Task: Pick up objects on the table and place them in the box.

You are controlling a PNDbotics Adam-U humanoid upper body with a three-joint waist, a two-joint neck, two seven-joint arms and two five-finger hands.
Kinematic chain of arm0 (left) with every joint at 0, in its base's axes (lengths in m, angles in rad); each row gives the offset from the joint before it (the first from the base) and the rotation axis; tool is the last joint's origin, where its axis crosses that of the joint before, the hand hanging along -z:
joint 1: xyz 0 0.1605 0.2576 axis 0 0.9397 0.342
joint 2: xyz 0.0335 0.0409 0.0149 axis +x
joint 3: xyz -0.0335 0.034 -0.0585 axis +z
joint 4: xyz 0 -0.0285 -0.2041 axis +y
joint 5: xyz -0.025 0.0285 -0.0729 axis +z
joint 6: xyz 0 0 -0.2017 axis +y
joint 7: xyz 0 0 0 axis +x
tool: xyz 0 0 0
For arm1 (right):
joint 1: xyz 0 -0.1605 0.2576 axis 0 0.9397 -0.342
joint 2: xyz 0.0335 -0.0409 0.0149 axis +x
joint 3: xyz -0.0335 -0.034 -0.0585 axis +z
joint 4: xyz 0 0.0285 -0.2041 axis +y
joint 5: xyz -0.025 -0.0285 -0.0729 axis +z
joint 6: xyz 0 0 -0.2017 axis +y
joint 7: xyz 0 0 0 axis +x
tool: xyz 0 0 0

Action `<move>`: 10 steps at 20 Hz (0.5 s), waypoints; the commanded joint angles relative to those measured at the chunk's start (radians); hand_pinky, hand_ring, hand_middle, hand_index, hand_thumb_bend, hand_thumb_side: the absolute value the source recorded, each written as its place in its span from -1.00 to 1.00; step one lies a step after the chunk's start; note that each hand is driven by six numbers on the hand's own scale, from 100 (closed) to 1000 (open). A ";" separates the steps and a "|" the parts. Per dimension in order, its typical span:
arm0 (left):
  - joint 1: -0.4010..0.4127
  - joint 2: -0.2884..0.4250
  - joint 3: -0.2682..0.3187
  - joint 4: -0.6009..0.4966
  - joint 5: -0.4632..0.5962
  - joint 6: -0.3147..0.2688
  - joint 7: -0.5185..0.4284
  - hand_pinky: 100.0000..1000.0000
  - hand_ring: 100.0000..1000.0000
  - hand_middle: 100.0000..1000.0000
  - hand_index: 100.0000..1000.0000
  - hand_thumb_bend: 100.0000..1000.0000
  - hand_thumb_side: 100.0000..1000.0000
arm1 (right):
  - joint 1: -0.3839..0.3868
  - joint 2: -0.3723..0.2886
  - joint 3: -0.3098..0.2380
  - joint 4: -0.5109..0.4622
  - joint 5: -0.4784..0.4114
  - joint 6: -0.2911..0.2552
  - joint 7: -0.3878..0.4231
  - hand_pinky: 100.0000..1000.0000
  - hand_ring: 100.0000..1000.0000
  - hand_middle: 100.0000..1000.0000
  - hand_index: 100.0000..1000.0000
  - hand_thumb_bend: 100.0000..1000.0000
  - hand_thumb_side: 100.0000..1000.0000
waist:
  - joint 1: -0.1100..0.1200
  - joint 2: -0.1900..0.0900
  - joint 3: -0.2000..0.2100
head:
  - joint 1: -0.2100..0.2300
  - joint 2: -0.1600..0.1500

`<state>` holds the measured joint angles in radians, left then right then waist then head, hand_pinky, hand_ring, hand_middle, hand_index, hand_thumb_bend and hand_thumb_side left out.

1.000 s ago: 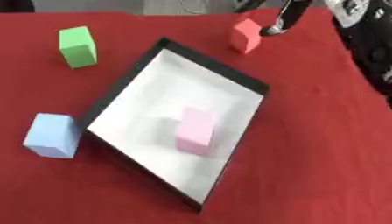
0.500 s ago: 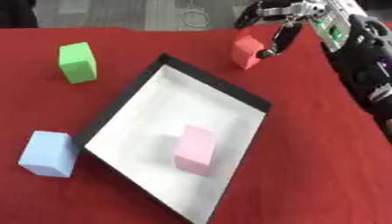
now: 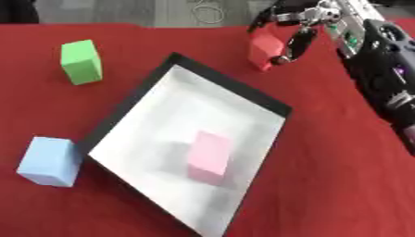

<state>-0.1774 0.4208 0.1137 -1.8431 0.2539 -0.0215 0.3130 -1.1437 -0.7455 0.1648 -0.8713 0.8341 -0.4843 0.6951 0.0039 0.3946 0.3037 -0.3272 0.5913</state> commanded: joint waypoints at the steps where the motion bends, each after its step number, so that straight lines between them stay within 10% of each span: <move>1: -0.010 0.014 0.005 -0.017 0.003 0.000 -0.005 0.84 0.23 0.40 0.60 -0.96 0.58 | -0.023 -0.034 -0.013 0.001 0.019 -0.047 0.039 0.87 0.84 0.79 0.81 -0.38 -1.00 | -0.010 0.001 0.005 | -0.003 -0.014; 10: -0.007 0.010 0.004 -0.015 0.003 0.000 -0.009 0.84 0.24 0.41 0.60 -0.96 0.59 | -0.026 -0.030 -0.022 0.026 0.041 -0.045 0.035 0.82 0.75 0.37 0.60 -0.38 -1.00 | -0.008 0.011 0.003 | -0.003 -0.007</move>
<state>-0.1794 0.4128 0.1135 -1.8439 0.2544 -0.0191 0.3075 -1.1522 -0.7467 0.1536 -0.8460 0.8737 -0.4882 0.6913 0.0034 0.4080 0.3073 -0.3279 0.5897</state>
